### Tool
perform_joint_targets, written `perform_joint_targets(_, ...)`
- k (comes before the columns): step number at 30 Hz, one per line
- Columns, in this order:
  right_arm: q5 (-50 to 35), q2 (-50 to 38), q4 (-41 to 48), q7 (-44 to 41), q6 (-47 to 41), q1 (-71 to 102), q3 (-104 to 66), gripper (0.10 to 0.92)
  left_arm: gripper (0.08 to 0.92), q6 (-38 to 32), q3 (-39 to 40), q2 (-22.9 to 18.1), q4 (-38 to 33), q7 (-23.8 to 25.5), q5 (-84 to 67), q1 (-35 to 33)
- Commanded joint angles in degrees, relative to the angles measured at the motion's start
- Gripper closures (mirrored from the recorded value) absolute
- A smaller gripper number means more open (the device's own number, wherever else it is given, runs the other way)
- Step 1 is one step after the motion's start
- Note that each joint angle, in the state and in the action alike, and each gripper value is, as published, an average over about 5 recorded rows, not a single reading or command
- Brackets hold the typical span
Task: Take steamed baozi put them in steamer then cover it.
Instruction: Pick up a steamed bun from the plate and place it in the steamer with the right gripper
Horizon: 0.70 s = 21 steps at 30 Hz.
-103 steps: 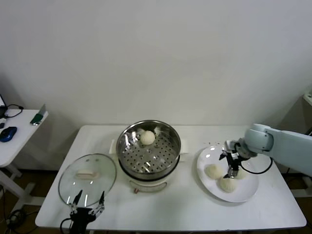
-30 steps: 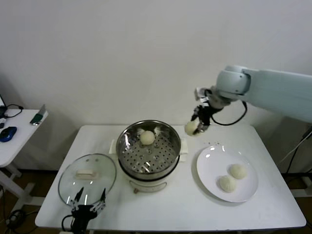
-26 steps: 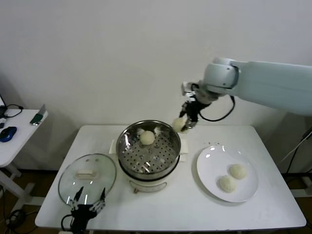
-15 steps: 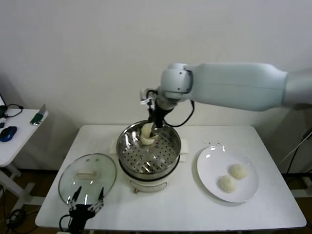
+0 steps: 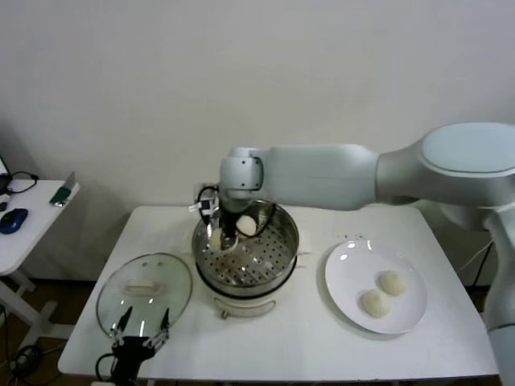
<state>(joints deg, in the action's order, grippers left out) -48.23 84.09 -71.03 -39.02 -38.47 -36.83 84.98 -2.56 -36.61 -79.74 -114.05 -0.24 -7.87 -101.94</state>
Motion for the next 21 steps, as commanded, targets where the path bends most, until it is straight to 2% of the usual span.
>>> perform_joint_targets(1,3.2,3.9,5.5,1.2,-0.8,5.0,-0.3,0.423,0.177,-0.1,0.1,-0.1,0.0,0.0,0.0,0.0)
perform_joint_targets(10,4.4,3.7,6.0,1.0,0.1,5.5,-0.4,0.415,0.177,-0.1,0.1,-0.2,-0.1,-0.1,0.0,0.0)
perform_joint_targets(16,4.3,0.4,2.7,-1.5,2.2,1.7,-0.4,0.291,0.177,-0.2,0.2,-0.3,-0.3,-0.1,0.0,-0.2)
perform_joint_targets(19,3.6,-3.4,-0.5,-4.6,4.5,-3.2,0.8,0.226,0.177,-0.2,0.1,-0.3,-0.5,-0.1,0.0,-0.3)
perform_joint_targets(21,2.1,-7.1,-3.3,-7.2,6.5,-7.5,2.4,0.209,0.177,-0.1,0.1,-0.4,-0.7,-0.1,0.1,-0.3)
